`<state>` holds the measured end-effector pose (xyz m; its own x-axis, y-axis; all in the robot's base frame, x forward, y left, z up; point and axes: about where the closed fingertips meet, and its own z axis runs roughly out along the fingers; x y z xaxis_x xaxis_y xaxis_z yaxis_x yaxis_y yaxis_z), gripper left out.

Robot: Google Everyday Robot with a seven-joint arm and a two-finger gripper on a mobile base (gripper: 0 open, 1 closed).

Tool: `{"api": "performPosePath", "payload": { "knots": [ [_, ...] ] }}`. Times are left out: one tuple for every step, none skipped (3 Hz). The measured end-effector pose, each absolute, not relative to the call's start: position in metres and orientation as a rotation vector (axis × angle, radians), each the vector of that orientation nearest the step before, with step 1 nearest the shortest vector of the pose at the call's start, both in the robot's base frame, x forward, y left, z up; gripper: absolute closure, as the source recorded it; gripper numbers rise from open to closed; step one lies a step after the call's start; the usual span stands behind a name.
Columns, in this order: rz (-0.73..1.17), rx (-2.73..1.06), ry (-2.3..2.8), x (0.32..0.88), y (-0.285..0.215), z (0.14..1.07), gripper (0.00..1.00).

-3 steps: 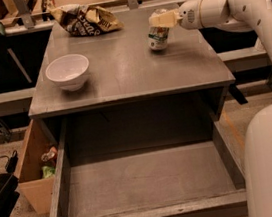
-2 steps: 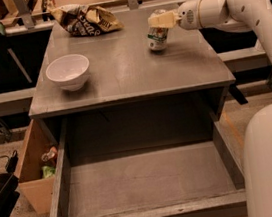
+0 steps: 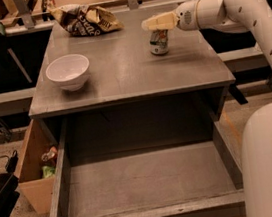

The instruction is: Pick 7up can from top drawer and place on counter

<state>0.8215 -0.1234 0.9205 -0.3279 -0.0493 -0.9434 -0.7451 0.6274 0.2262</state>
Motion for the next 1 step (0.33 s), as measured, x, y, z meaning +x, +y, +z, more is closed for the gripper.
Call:
{"api": "performPosePath", "payload": {
  "knots": [
    [0.814,-0.644,1.782,0.8216,-0.1233,0.9205,0.00]
  ]
}}
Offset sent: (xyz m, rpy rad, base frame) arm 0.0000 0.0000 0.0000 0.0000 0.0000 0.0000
